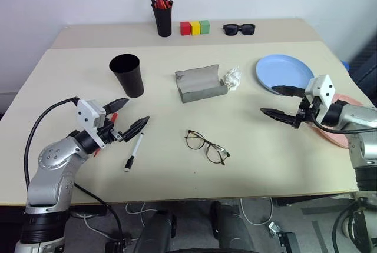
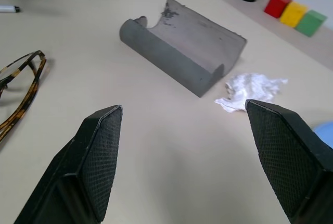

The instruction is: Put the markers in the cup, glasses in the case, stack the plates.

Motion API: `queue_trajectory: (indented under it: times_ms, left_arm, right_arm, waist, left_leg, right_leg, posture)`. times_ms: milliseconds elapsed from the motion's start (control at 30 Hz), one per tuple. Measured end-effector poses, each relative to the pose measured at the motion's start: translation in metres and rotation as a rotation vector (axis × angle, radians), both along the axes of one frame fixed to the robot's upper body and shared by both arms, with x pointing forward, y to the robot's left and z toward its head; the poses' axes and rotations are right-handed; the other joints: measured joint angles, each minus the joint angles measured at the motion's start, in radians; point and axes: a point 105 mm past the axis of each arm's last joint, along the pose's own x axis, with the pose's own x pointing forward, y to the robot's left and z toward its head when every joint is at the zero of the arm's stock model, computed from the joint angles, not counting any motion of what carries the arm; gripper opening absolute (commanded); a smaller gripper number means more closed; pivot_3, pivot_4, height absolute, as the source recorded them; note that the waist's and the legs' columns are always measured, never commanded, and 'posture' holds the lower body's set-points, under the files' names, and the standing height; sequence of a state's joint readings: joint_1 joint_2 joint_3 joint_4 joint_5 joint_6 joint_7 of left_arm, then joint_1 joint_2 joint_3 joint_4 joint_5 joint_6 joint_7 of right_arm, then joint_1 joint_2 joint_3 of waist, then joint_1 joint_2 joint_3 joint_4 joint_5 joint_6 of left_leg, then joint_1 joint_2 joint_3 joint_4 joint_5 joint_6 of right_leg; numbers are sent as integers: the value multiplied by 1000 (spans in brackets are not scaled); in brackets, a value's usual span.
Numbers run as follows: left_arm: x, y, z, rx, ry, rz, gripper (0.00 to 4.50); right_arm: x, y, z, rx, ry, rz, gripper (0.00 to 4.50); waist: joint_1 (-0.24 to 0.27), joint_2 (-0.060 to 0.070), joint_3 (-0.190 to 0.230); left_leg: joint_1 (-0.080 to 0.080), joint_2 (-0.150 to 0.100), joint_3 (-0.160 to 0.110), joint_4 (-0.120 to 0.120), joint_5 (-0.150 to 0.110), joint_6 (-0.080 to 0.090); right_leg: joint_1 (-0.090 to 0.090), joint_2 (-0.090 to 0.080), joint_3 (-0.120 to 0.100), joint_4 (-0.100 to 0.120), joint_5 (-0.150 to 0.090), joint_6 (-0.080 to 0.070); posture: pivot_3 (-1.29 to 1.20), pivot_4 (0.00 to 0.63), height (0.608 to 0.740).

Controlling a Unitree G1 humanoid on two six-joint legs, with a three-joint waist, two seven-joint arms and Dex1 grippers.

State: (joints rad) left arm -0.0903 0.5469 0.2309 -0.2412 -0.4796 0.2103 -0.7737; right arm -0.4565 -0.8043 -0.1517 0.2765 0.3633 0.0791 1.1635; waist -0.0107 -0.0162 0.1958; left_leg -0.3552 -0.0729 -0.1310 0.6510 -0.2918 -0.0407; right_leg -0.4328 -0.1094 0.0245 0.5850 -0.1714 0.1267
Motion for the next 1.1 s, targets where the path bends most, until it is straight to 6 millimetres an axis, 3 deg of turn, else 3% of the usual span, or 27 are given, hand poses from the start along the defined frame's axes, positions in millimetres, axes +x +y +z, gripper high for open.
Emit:
queue_trajectory:
  times_ms: [500,700,900,1033,1100]
  left_arm:
    - [11,13,-2,-13,23,36,4500]
    - [12,23,-4,-8,7,34,4500]
    - [26,29,6,-2,4,4,4500]
    - [39,26,19,-45,-5,21,4500]
    - [41,21,15,-35,15,29,4500]
  right_arm:
    - [5,11,-2,21,-6,5,3832]
    - [12,18,-3,106,86,-33,3832]
    - [10,31,4,134,61,-39,3832]
    - [13,27,3,106,10,-99,3832]
    - [12,25,-1,97,-8,-105,3832]
  waist:
    - [-4,0,0]
    - [-2,0,0]
    - [-34,1,0]
    - [-7,2,-1]
    - [-1,2,-1]
  left_leg:
    - [0,0,0,-1,0,0]
    - [0,0,-1,-1,0,0]
    - [-6,-48,-65,-1,9,2]
    - [-7,-46,-60,-1,11,0]
    - [-6,-42,-54,-2,10,0]
  right_leg:
    - [0,0,0,0,0,0]
    - [0,0,0,0,0,0]
    - [11,-47,-44,29,-25,14]
    - [7,-45,-40,28,-26,14]
    - [7,-43,-38,27,-26,14]
  posture:
    - [0,150,740]
    - [0,150,740]
    - [0,150,740]
    - [0,150,740]
    - [0,150,740]
